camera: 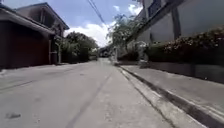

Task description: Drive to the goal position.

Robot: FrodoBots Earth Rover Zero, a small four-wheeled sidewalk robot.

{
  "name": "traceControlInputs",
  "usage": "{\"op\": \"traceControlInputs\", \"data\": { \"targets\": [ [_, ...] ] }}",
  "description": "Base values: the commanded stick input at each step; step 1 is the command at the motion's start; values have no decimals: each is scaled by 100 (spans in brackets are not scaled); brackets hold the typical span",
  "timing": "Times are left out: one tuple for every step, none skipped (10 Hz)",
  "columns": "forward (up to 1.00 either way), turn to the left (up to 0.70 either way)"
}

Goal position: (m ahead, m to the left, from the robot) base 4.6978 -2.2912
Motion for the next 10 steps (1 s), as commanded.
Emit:
{"op": "traceControlInputs", "data": {
  "targets": [
    [100,0],
    [100,0],
    [100,0],
    [100,0],
    [100,0],
    [100,0],
    [100,0],
    [100,0],
    [100,0],
    [100,0]
  ]
}}
